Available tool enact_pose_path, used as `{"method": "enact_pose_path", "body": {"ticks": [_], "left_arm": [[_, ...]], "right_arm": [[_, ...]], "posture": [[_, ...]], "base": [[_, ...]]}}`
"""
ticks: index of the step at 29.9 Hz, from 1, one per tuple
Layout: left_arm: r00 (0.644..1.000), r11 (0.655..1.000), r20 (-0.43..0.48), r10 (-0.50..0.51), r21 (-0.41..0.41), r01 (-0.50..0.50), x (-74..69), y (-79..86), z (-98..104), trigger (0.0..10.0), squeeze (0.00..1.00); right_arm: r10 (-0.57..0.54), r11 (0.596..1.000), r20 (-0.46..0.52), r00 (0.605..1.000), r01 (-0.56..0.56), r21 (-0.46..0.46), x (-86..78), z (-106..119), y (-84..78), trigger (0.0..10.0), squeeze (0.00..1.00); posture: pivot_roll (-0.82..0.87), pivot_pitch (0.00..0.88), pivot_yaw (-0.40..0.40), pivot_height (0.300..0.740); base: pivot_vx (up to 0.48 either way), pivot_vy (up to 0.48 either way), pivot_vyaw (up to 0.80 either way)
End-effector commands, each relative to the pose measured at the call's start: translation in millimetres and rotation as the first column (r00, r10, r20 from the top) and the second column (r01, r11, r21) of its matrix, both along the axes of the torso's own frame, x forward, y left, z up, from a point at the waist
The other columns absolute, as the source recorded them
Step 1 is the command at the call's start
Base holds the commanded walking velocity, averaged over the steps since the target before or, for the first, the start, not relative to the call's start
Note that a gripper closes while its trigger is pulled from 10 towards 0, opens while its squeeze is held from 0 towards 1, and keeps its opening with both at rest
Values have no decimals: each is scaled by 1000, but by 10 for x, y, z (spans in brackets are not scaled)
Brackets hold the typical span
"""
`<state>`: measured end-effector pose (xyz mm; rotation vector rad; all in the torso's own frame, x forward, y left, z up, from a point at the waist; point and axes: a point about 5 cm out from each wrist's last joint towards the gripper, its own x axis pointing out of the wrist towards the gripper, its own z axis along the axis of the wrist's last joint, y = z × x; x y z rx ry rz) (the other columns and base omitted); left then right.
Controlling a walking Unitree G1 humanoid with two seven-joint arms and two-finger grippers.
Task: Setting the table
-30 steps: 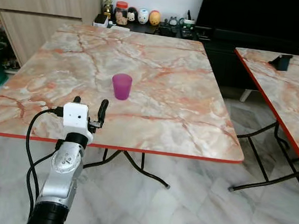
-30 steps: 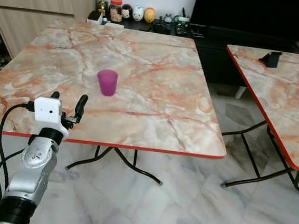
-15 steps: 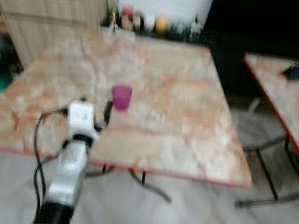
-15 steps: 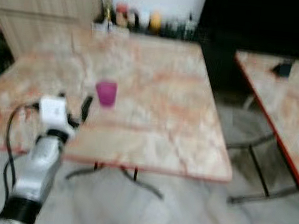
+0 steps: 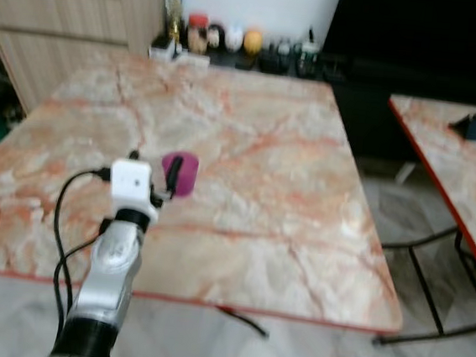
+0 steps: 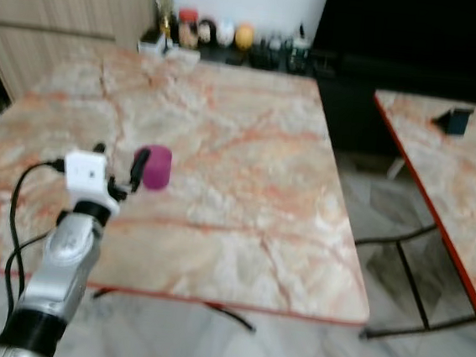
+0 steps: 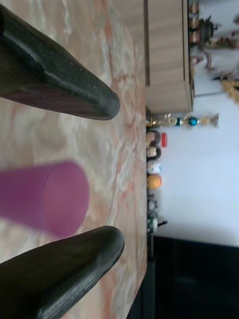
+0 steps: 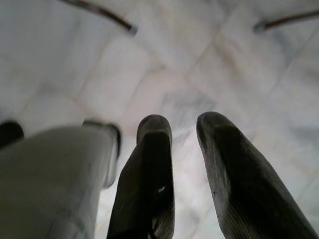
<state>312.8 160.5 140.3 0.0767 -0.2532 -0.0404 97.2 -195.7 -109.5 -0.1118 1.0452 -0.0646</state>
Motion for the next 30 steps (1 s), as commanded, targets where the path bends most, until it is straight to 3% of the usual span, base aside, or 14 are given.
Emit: {"method": "enact_pose_path", "body": {"ticks": [1,4,10,15,24,30], "left_arm": [[1000,1000,-3,22,3,-22,-10,70,-11,10000,0],[1000,1000,-12,-8,-10,8,-4,34,-13,10000,0],[997,981,-49,-51,-188,41,49,16,20,10000,0],[998,979,-50,-42,-204,31,68,41,36,10000,0],[999,962,-42,-20,-273,8,191,103,282,10000,0],[994,964,-109,3,-264,-31,337,166,458,10000,0]], "right_arm": [[2,1000,8,1000,-2,23,34,-1,76,10000,0],[6,1000,7,1000,-6,23,33,-1,74,10000,0],[17,999,5,1000,-18,29,37,-1,77,10000,0],[20,999,4,1000,-20,31,39,-2,83,10000,0],[35,999,0,999,-35,34,44,-3,92,10000,0],[39,999,-4,999,-39,33,40,-5,94,10000,0]], "posture": [[72,0,-83,740],[73,0,-85,740],[73,0,-83,740],[71,0,-81,740],[75,0,-80,740],[77,0,-80,740]], "base": [[274,0,0],[177,0,0],[0,0,0],[0,0,0],[0,0,0],[0,0,0]]}}
